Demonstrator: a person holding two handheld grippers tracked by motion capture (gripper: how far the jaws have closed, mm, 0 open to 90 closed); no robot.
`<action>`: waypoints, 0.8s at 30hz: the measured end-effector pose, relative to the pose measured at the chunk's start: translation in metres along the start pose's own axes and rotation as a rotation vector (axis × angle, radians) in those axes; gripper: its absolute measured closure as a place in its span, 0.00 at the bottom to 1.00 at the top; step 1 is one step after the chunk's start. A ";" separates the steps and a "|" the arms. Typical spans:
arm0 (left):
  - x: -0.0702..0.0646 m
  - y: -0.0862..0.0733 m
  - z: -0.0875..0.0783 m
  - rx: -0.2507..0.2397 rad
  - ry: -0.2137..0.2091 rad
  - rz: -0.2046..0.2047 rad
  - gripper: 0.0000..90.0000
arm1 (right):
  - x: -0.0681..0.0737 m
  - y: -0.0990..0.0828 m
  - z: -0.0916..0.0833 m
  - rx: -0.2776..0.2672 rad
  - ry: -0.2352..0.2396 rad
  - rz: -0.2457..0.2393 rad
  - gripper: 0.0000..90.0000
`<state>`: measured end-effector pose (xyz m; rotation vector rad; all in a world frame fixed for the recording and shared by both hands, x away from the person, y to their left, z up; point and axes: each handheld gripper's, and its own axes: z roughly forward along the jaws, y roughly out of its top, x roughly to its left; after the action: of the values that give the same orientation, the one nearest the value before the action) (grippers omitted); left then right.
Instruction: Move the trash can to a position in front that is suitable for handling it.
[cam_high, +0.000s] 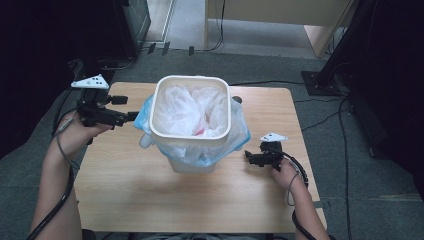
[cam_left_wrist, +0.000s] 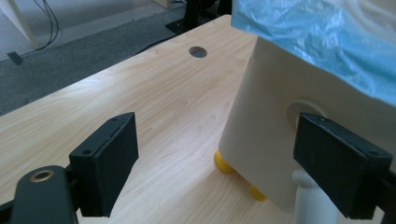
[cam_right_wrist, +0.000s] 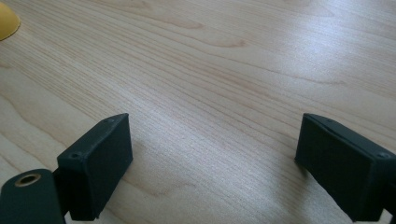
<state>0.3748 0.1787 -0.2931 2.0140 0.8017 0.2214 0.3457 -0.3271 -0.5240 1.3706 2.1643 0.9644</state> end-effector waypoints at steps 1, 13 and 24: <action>0.000 0.002 0.000 0.000 0.001 -0.005 0.15 | 0.000 0.000 0.000 0.000 0.000 0.000 0.12; 0.008 0.017 0.003 0.009 0.025 0.005 0.15 | 0.001 0.001 0.002 -0.001 -0.004 0.004 0.11; 0.013 0.035 0.001 0.001 0.016 0.006 0.15 | 0.001 0.002 0.002 0.001 -0.006 0.003 0.10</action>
<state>0.4010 0.1738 -0.2673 2.0180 0.8061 0.2411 0.3479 -0.3248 -0.5241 1.3759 2.1595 0.9588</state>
